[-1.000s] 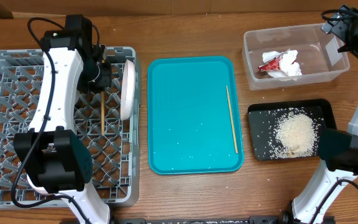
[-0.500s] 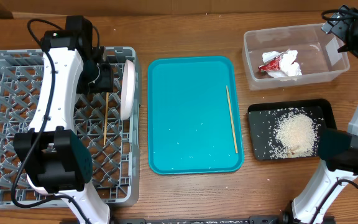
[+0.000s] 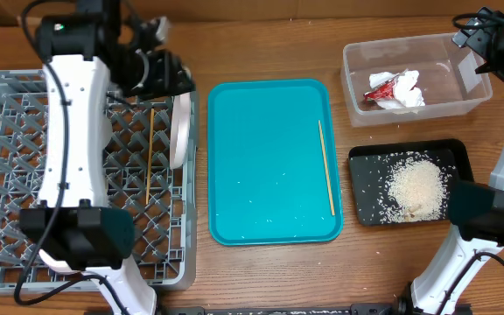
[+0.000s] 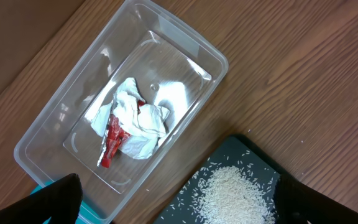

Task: Sort waste into correct bins and load items into the dishwasher
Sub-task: 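Release the chopstick and raise the left gripper out of the rack, then move the left gripper over the remaining chopstick on the teal tray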

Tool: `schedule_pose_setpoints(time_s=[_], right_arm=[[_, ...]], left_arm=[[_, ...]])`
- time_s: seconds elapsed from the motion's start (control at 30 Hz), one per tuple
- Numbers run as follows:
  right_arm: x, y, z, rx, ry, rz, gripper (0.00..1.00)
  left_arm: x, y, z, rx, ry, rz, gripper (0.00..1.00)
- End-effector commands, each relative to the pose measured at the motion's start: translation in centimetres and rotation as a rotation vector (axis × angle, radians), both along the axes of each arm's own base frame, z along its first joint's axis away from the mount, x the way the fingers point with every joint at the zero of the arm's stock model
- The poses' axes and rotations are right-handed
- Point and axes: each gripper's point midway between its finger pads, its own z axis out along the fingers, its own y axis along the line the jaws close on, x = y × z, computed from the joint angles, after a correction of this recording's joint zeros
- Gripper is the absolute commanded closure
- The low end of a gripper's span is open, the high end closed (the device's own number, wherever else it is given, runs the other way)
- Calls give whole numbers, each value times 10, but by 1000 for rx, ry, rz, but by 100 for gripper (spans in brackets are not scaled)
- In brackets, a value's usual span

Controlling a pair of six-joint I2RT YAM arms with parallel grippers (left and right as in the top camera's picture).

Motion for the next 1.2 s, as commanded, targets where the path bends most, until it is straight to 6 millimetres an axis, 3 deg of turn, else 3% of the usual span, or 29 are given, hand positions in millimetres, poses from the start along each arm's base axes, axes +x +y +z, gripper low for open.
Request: schedule_pose_setpoints(time_s=[0.0,0.03,0.07,0.17,0.2,0.23,0.33,0.43,0.6,0.83,0.87,0.93,1.17], right_arm=[[-4,-2,15,-20,-36,1,0],[-4,-2,15,-20,-36,1,0],[-4,-2,15,-20,-36,1,0],[-4,-2,15,-20,-36,0,0],[-4,-2,15,-20,-36,1,0],[-4,-2,15,-20,-36,1,0],[-4,-2,15,-20,-36,1,0],[-4,-2,15,-20,-36,1,0],[-4,-2,15,-20,-36,1,0],[-4,-2,15,-20,-36,1,0],[-4,-2,15,-20,-36,1,0],[-4,-2,15,-20,-36,1,0],[-4,-2,15,-20,-36,1,0]], left_arm=[[-16,-57,19,-73,-29,-129,64],[-18,-65,16,-38,-23,-135,68],[-21,-75,11,5,-21,-143,66],[-28,-110,4,85,-63,-206,51],[-31,-128,5,86,-88,-247,9],[-36,-144,5,80,-105,-282,0],[-54,-194,5,65,-161,-399,0],[-56,-223,-5,129,-185,-349,0],[-38,-211,-51,390,-124,123,0],[-56,-252,-127,411,41,69,1],[-56,-257,-140,405,68,58,16],[-58,-264,-158,396,117,74,34],[-50,-273,-222,415,198,156,47]])
